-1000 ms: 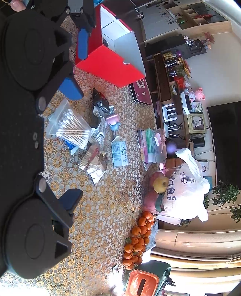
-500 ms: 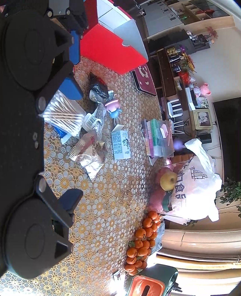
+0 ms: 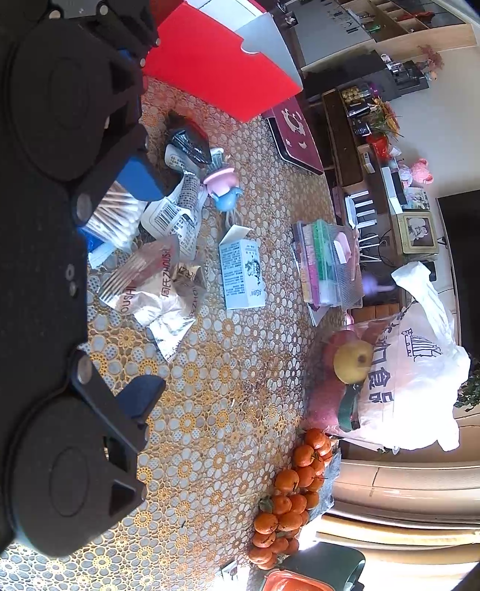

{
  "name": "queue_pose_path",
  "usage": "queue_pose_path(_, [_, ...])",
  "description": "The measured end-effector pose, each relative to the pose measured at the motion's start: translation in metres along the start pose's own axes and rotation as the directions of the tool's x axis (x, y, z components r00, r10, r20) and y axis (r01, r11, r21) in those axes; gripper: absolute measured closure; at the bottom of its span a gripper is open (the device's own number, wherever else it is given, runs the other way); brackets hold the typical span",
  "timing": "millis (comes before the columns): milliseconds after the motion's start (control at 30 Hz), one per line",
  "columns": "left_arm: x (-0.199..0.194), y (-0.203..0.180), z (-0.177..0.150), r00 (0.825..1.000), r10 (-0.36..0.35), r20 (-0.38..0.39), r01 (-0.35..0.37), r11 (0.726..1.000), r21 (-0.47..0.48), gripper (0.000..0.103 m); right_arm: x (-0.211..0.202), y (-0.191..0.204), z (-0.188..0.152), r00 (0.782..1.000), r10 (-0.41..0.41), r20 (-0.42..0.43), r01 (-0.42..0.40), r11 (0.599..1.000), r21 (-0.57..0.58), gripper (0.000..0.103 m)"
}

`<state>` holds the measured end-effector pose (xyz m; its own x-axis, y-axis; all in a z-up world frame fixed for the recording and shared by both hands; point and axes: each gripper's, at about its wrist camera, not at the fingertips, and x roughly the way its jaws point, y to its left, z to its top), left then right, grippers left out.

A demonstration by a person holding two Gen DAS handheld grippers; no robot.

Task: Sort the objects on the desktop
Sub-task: 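Grasp the cotton swab bag with the left gripper while the right gripper grasps the silver snack packet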

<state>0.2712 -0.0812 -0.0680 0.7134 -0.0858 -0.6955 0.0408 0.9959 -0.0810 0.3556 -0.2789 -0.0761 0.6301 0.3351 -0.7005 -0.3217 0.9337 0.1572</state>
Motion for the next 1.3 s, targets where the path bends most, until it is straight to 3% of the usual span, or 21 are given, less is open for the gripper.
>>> queue_pose_path(467, [0.022, 0.002, -0.002, 1.000, 0.027, -0.005, -0.027, 1.000, -0.007, 0.001, 0.035, -0.009, 0.008, 1.000, -0.016, -0.010, 0.017, 0.999, 0.040, 0.007])
queue_pose_path(667, [0.026, 0.001, -0.002, 1.000, 0.023, -0.004, -0.024, 1.000, -0.002, 0.001, 0.044, -0.010, 0.009, 0.999, -0.018, -0.027, 0.019, 0.998, 0.051, 0.017])
queue_pose_path(933, [0.028, 0.001, -0.003, 0.999, 0.035, -0.004, -0.035, 0.999, 0.001, 0.009, 0.051, -0.011, 0.008, 0.999, -0.005, -0.038, 0.008, 0.998, 0.069, 0.022])
queue_pose_path(1300, [0.032, 0.001, -0.006, 0.999, 0.044, -0.016, -0.044, 0.999, -0.003, 0.024, 0.048, -0.005, 0.005, 0.999, 0.012, -0.034, -0.011, 0.999, 0.042, 0.039])
